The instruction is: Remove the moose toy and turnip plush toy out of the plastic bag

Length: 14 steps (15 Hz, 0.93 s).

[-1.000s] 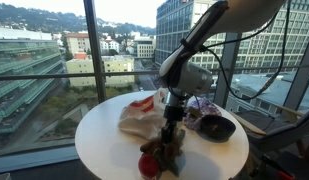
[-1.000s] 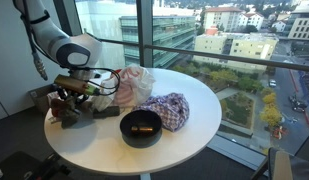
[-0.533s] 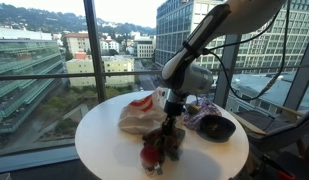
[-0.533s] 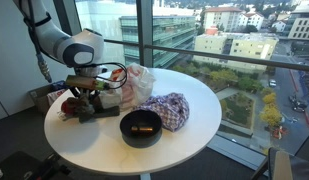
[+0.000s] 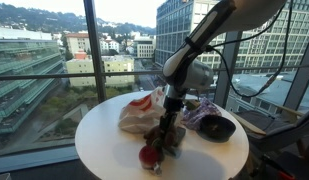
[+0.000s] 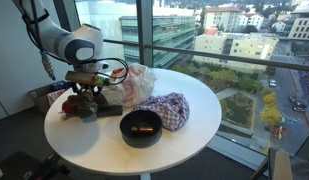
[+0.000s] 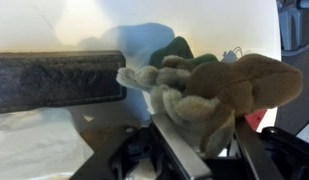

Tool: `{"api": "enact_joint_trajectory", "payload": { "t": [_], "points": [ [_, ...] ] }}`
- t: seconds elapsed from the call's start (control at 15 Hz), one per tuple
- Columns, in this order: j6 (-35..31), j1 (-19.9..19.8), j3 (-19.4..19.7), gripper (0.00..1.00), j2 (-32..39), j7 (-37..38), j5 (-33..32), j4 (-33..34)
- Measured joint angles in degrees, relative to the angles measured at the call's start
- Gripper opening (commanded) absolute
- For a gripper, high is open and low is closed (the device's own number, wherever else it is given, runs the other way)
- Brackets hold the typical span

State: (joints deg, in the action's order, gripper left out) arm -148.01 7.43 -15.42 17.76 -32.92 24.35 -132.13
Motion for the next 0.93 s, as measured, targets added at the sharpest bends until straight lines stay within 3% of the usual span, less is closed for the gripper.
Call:
{"api": "enact_joint_trajectory", "payload": {
  "t": [0.2, 0.6, 0.93],
  "points": [
    [0.6, -0.03, 0.26, 1.0, -3.93, 4.89, -3.83, -0.04],
    [2.83, -0.06, 3.92, 1.0, -10.08, 16.97, -14.39, -0.3],
    [8.67, -0.18, 8.16, 1.0, -13.38, 30.73, -24.17, -0.78]
  ]
}}
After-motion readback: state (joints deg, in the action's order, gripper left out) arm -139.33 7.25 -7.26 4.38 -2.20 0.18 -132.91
